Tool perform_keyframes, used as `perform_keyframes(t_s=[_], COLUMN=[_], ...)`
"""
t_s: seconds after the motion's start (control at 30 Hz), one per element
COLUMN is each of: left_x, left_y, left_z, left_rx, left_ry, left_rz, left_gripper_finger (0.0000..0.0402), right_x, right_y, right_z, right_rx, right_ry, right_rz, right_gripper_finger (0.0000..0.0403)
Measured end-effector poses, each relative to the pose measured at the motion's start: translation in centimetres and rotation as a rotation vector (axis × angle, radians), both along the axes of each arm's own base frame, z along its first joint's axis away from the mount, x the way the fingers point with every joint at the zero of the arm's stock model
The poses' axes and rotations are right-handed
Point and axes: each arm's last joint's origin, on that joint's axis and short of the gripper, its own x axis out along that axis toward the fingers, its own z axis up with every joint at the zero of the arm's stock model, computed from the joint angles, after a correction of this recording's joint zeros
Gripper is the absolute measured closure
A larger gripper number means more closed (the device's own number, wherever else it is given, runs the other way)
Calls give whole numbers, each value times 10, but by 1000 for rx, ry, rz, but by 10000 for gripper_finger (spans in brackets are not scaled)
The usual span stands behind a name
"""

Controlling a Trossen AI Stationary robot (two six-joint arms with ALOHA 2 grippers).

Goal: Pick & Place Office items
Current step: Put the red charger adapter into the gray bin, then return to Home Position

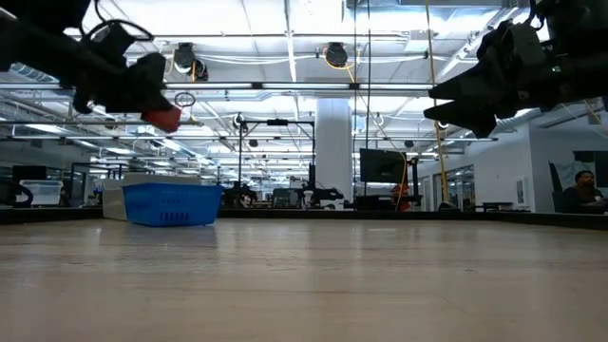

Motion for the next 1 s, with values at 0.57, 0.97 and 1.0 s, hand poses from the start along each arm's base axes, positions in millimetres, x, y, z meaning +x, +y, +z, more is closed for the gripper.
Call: perform_keyframes(t_s=[0.57,0.97,1.0], left_x=[-17,-26,-27], left_y=[37,61,63], left_z=[-36,-37,-37], left_rx=[-167,-204,-207], left_ry=[-190,-279,-282], left_rz=[254,368,372], left_gripper_finger=[277,247,252], right_x=[0,0,0], right_y=[-1,-1,-1], right_z=[0,0,0], right_rx=[3,15,15], right_ry=[-4,-3,-3], right_rz=[-27,-32,-32], right_gripper_finger=[156,156,156])
